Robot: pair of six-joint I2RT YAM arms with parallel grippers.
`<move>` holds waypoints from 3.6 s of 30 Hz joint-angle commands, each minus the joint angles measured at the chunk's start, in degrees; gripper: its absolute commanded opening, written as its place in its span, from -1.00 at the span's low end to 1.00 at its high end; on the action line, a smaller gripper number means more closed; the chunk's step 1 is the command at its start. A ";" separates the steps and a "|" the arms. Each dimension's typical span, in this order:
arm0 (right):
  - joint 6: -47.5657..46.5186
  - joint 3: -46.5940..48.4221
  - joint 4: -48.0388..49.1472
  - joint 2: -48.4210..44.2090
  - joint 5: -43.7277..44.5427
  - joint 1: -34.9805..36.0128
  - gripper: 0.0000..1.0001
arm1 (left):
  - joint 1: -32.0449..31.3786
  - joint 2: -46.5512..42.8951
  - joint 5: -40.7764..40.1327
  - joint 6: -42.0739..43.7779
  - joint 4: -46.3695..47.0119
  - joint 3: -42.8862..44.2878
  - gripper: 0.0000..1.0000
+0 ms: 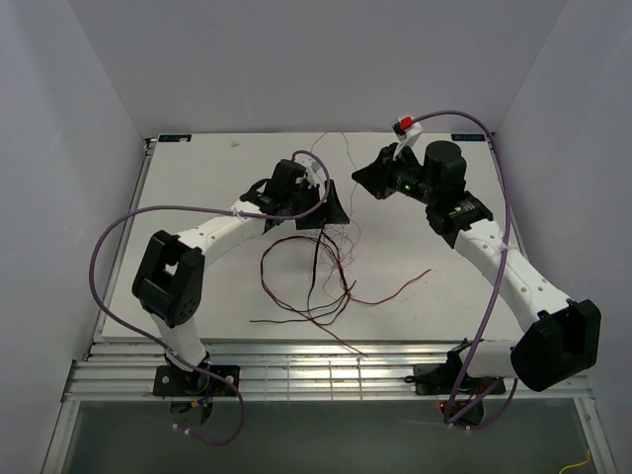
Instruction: Untangle the cables
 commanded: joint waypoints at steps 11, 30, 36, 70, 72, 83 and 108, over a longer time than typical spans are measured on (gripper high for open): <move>1.09 2.23 -0.72 -1.20 -0.70 0.17 -0.85 | -2.63 7.06 -11.76 1.64 -10.96 6.82 0.36; -0.66 0.30 -4.85 -4.10 7.46 -7.12 -0.85 | -3.07 -5.50 -23.09 4.19 -14.57 7.43 -1.00; -1.72 1.70 -8.63 -4.01 14.30 -14.67 -0.85 | -3.07 -16.83 -26.87 5.95 -14.92 7.34 -1.00; 0.58 37.33 -21.14 35.94 3.48 -35.00 0.80 | -3.07 -26.60 -27.15 4.10 -13.52 0.84 -1.00; -2.23 29.00 -15.61 30.12 -6.78 -32.54 0.80 | -3.07 -26.43 -25.92 4.45 -12.73 0.22 -1.00; -20.07 2.42 -0.12 11.64 -30.51 -10.31 0.80 | -3.07 -25.19 -10.98 12.19 -10.09 0.14 -1.00; -25.11 5.14 -5.91 12.17 -18.13 -4.76 -0.85 | -3.07 -25.29 -5.16 13.60 -8.67 -0.58 -1.00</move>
